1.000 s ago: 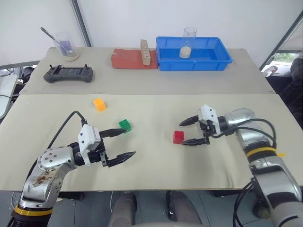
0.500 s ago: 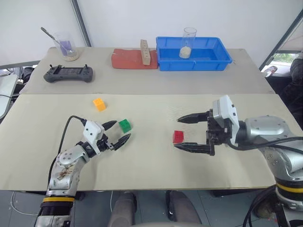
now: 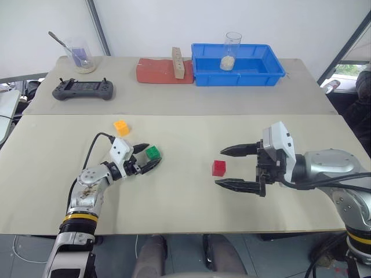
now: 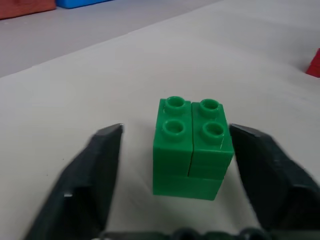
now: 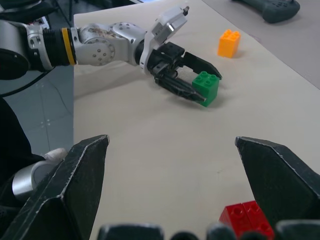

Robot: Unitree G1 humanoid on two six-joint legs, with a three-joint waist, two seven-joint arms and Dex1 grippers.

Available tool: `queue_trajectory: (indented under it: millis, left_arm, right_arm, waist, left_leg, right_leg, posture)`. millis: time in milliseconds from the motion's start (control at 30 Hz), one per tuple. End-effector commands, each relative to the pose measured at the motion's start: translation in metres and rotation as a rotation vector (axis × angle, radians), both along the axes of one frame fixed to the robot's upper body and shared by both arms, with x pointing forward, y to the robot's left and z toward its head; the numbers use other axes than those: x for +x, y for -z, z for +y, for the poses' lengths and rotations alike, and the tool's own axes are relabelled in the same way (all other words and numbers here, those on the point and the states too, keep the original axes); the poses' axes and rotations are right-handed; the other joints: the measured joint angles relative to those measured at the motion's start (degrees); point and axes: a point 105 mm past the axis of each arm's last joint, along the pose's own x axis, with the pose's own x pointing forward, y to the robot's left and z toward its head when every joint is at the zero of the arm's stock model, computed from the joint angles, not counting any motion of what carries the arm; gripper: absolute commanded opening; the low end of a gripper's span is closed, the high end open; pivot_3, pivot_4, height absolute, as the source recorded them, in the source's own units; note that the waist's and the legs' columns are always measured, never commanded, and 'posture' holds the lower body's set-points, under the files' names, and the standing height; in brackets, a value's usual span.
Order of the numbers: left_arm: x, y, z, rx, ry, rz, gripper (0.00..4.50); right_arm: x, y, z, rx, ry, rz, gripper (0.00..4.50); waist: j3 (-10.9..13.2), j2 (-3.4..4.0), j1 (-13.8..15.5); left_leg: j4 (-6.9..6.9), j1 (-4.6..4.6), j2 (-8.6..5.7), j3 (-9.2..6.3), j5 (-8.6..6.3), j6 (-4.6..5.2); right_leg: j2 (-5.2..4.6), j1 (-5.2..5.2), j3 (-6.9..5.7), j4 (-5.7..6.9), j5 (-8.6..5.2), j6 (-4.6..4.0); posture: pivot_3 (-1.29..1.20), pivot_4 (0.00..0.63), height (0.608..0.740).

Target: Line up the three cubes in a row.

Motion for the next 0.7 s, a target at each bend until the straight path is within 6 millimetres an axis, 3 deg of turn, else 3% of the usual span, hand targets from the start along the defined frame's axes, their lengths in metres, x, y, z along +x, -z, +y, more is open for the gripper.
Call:
queue_trajectory:
  millis: [33,67,167,433,700]
  left_arm:
    - [0.002,-0.009,0.000,0.009,0.033,-0.040,1.67]
    - [0.002,-0.009,0.000,0.009,0.036,-0.040,1.31]
    - [-0.002,-0.010,-0.001,0.014,0.062,-0.046,1.35]
    - [-0.033,-0.018,-0.047,0.087,0.424,-0.046,1.35]
    - [-0.025,-0.010,-0.076,0.147,0.607,-0.065,1.35]
  right_arm:
    - [-0.005,-0.014,-0.002,0.018,-0.011,-0.073,4.50]
    - [-0.005,-0.014,-0.002,0.018,-0.009,-0.074,4.50]
    - [-0.005,-0.016,-0.002,0.016,-0.005,-0.081,4.50]
    - [-0.003,-0.024,-0.006,-0.006,0.007,-0.087,4.50]
    - [-0.007,-0.020,-0.013,-0.050,0.028,-0.055,4.50]
  waist:
    - [0.0,0.00,0.0]
    - [0.0,0.00,0.0]
    - [0.0,0.00,0.0]
    - [0.0,-0.01,0.1]
    - [0.0,-0.04,0.2]
  left_leg:
    - [0.00,0.00,0.00,0.00,0.00,0.00]
    - [0.00,0.00,0.00,0.00,0.00,0.00]
    - [0.00,0.01,0.01,0.00,0.00,0.00]
    - [0.00,-0.03,-0.01,0.00,0.00,0.00]
    - [0.04,-0.03,-0.04,-0.01,0.00,0.00]
  right_leg:
    - [0.00,0.00,0.00,0.00,0.00,0.00]
    - [0.00,0.00,0.00,0.01,-0.01,-0.02]
    - [0.00,0.00,0.00,0.01,-0.01,-0.02]
    - [-0.04,0.01,0.00,-0.04,-0.11,-0.19]
    - [-0.03,0.02,0.00,-0.04,-0.12,-0.21]
  posture:
    - [0.00,0.150,0.740]
    - [0.00,0.150,0.740]
    - [0.00,0.150,0.740]
    - [0.00,0.150,0.740]
    - [0.00,0.150,0.740]
